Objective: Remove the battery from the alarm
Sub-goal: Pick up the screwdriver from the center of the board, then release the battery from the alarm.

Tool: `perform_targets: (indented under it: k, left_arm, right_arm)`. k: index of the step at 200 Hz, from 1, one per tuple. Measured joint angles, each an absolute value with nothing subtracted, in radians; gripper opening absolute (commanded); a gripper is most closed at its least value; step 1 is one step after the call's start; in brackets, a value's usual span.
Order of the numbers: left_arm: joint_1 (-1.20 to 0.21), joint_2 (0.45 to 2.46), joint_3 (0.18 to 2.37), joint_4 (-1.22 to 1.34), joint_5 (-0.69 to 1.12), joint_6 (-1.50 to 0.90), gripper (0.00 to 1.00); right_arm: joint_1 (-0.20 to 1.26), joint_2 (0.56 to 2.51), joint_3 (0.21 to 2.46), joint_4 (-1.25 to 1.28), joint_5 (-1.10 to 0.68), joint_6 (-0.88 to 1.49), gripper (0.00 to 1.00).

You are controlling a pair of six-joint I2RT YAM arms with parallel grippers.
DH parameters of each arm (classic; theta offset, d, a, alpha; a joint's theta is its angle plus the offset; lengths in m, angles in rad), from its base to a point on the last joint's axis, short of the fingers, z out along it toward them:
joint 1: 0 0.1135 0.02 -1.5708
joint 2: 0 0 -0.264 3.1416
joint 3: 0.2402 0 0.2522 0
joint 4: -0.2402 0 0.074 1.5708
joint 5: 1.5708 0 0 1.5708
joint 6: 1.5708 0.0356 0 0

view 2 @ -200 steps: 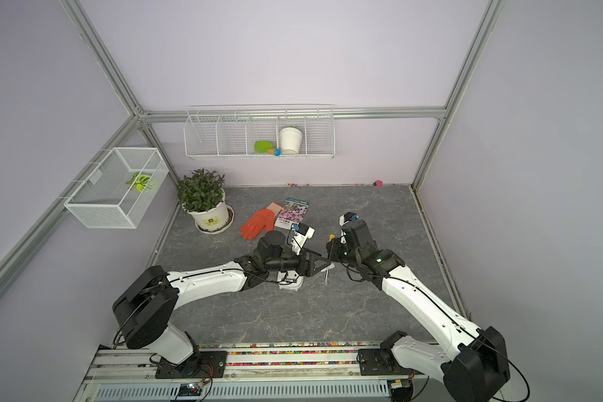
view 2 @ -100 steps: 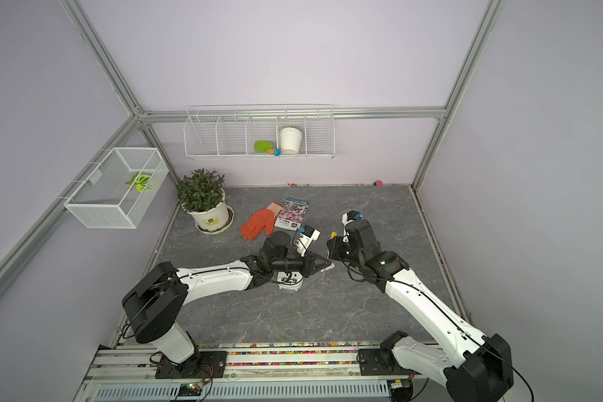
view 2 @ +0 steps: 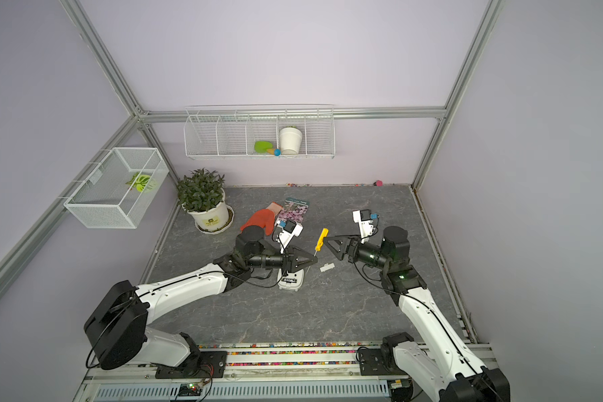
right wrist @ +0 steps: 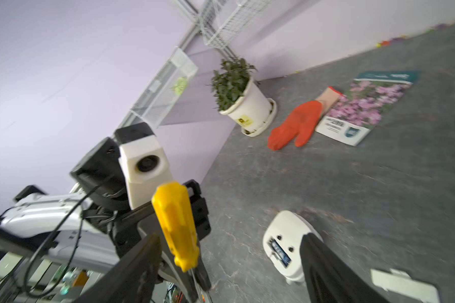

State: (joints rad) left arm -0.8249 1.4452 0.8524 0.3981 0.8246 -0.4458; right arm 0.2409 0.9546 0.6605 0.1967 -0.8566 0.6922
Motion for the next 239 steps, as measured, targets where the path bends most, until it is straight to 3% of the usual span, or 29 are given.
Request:
perform_targets:
  k: [17,77,107,118,132,155,192,239]
  left_arm:
    - [-0.826,1.446,0.852,0.399,0.873,-0.437,0.00]
    - [-0.826,1.445,0.852,0.449,0.941,-0.443,0.00]
    - [-0.825,1.445,0.852,0.462,0.944,-0.467,0.00]
    - [-0.825,1.445,0.850,0.463,0.943,-0.474,0.18]
    - [-0.822,1.438,0.844,0.462,0.933,-0.483,0.49]
    - [-0.765,1.373,0.783,0.449,0.877,-0.495,0.70]
    - [-0.617,1.204,0.640,0.323,0.699,-0.522,0.77]
    - [-0.479,1.201,0.562,0.099,0.569,-0.532,0.77]
  right_arm:
    - [0.302,0.969,0.674,0.225,-0.903,0.677,0.82]
    - [0.377,1.034,0.742,0.204,-0.977,0.601,0.39]
    - [0.384,1.035,0.757,0.152,-0.994,0.554,0.00]
    - [0.384,1.035,0.767,0.122,-0.992,0.539,0.00]
    - [0.387,1.035,0.781,0.081,-0.976,0.517,0.00]
    - [0.389,1.007,0.787,0.009,-0.877,0.481,0.00]
    - [0.426,0.927,0.739,0.018,-0.561,0.482,0.00]
    - [0.682,0.937,0.601,0.069,-0.031,0.567,0.00]
